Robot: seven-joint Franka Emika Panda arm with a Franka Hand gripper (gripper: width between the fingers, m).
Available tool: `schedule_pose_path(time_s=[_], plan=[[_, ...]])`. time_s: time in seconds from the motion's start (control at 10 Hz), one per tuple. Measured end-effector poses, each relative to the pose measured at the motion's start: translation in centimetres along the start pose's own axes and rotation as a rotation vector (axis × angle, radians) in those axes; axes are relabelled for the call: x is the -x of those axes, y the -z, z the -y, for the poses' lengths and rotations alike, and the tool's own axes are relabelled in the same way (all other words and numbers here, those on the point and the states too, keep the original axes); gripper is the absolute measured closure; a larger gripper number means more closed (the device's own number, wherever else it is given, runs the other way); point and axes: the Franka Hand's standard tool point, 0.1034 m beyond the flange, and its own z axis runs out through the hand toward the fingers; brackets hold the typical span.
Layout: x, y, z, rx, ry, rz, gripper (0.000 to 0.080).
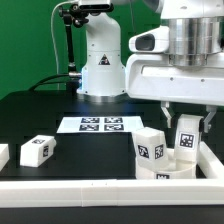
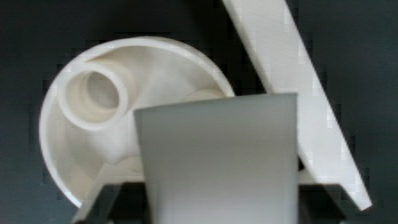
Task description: Assemble stool
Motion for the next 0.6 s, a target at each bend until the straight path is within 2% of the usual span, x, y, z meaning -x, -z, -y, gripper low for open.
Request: schedule_pose_path(time_s=[0.2,0.3,0.6], plan=[[-0.28,-0.03,0.00,-0.049,-0.175,0.020,0.0456],[-0.36,-0.04,0.11,-0.065,-0.258,0.022,0.0456],[-0.18,-0.12,0.56,-0.091,-0.550,0.041,0.0456]])
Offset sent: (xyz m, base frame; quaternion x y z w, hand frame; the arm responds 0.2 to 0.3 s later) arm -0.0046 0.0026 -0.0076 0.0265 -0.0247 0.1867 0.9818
